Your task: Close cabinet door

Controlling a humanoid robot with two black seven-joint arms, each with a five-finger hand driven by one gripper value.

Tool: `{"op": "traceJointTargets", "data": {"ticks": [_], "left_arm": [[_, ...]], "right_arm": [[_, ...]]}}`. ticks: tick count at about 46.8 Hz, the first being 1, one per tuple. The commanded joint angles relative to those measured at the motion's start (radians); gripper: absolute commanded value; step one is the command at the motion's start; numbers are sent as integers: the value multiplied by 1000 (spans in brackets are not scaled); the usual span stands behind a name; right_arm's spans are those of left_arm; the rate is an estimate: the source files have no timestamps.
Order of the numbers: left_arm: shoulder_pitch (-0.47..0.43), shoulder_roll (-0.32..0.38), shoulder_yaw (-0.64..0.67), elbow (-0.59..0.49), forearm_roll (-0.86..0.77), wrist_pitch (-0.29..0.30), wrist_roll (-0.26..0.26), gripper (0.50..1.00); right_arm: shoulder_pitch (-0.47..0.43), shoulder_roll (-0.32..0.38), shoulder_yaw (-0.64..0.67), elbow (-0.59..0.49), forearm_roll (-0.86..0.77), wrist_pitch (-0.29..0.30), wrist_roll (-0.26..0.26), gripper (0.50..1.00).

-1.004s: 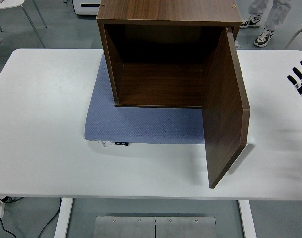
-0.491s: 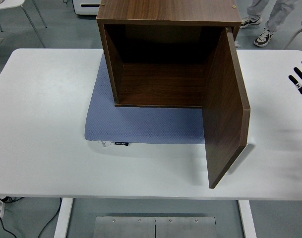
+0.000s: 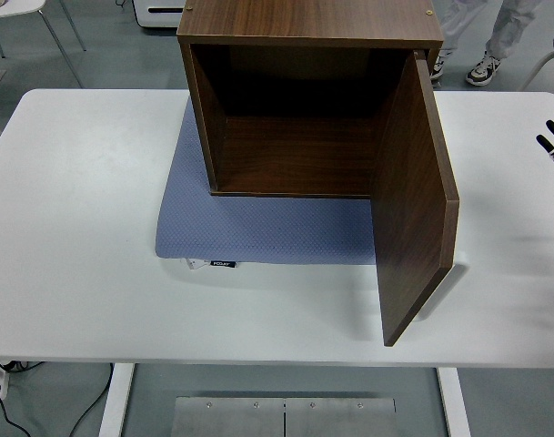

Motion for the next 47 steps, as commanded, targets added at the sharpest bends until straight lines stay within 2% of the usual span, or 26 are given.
{"op": "traceJointTargets", "data": {"ticks": [1, 23, 39, 47], "left_arm": [[0, 0, 0, 1, 0, 0, 1, 1000], [0, 0, 0, -1, 0, 0, 1, 1000], [0, 0, 0, -1, 0, 0, -1, 1000], [0, 0, 0, -1, 0, 0, -1, 1000]], "right_arm": [[-6, -9, 0, 1, 1, 0, -3, 1000], [-90, -98, 17, 8, 3, 0, 5, 1000], [-219, -155, 107, 8, 3, 0, 5, 1000], [-286, -161, 149, 8, 5, 0, 5, 1000]]}}
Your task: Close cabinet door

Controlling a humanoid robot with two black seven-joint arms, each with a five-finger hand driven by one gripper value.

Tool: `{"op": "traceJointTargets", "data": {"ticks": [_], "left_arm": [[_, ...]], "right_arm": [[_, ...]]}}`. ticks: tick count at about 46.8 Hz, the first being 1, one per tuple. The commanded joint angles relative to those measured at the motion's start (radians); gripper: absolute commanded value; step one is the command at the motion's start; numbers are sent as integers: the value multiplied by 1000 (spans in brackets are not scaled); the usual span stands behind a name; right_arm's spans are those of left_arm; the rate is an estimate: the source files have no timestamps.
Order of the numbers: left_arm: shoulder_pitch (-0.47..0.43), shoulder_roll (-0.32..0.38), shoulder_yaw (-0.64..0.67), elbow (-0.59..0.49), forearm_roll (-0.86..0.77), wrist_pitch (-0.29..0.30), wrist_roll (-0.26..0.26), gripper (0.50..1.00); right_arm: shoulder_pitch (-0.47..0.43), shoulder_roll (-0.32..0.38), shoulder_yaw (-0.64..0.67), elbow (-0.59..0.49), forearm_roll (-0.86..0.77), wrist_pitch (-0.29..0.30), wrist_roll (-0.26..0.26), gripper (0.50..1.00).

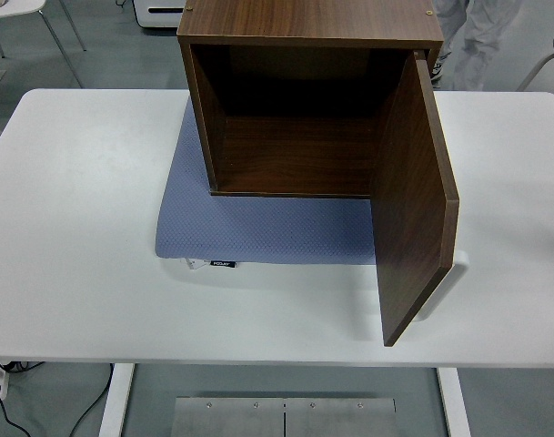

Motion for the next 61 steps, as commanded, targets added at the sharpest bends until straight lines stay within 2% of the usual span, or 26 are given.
{"op": "traceJointTargets", "data": {"ticks": [1, 12, 27, 61], "left_arm": [[0, 0, 0, 0, 0, 0, 1, 1000], [0, 0, 0, 0, 0, 0, 0, 1000], [0, 0, 0, 1, 0, 0, 0, 1000], [0, 0, 0, 0, 0, 0, 1, 1000]], "right_arm": [[-34, -2, 22, 0, -1, 0, 0, 1000], [-131, -31, 68, 1, -1, 0, 0, 1000], [-214, -43, 96, 10, -1, 0, 0, 1000], [-380, -43, 124, 202, -8, 0, 0, 1000]]}}
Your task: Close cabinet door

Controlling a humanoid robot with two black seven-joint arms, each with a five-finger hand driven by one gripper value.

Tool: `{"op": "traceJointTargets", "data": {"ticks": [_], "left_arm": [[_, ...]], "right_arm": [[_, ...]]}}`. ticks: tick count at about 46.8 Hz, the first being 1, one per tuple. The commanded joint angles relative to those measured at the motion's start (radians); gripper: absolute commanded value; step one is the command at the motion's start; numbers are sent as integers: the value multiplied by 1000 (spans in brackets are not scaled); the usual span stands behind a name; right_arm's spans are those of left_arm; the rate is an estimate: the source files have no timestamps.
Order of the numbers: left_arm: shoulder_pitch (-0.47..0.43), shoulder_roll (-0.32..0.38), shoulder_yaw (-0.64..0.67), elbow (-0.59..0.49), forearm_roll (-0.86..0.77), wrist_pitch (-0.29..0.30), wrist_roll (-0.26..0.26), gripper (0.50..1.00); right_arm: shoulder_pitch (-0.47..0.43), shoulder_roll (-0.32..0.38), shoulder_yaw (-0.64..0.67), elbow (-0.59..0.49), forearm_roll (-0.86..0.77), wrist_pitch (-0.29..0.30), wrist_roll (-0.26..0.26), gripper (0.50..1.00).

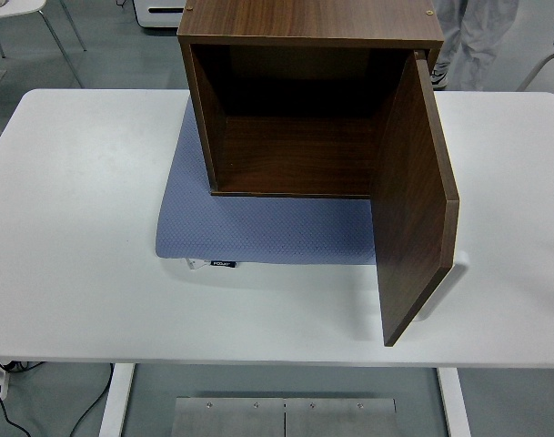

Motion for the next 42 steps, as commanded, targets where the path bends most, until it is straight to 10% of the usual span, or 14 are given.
{"op": "traceJointTargets", "data": {"ticks": [1, 42], "left_arm": [[0, 0, 0, 1, 0, 0, 1, 1000], [0, 0, 0, 1, 0, 0, 1, 1000]], "right_arm": [[-12, 1, -3, 19, -3, 0, 0, 1000], [-60, 22, -38, 214, -147, 0, -9, 1000]]}}
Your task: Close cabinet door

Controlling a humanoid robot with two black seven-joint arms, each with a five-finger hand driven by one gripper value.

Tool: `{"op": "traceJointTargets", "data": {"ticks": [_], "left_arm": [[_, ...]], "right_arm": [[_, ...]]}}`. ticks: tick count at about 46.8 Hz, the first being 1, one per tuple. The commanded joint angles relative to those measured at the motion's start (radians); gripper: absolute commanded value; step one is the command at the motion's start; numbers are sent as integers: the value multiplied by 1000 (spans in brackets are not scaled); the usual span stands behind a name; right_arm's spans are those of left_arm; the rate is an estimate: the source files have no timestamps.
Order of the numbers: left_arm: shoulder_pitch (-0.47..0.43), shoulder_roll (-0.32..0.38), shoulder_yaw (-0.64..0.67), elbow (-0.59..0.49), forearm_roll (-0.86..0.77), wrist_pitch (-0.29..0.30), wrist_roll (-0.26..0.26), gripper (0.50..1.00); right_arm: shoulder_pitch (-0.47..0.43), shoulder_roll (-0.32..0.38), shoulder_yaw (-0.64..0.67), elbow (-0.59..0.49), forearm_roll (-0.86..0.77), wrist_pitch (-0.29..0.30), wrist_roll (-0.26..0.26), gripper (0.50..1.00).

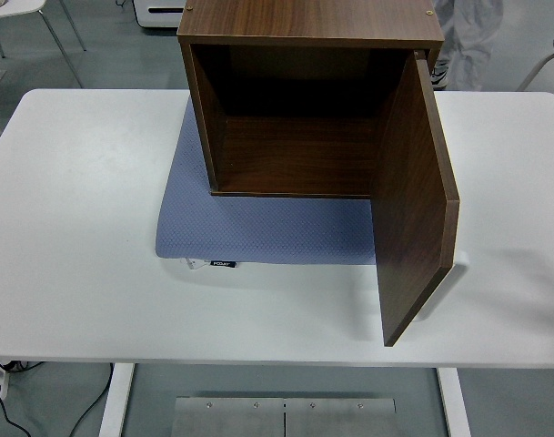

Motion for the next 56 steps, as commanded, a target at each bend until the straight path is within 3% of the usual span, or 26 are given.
{"op": "traceJointTargets", "data": {"ticks": [1, 8, 56], "left_arm": [[0, 0, 0, -1, 0, 0, -1, 1000], [0, 0, 0, 1, 0, 0, -1, 1000], [0, 0, 0, 1, 0, 0, 1, 1000]], "right_arm": [[0, 3, -4, 23, -20, 0, -2, 1000], [0, 7, -7, 73, -52, 0, -2, 1000], [52, 67, -103, 156, -170, 0, -37, 1000]]}}
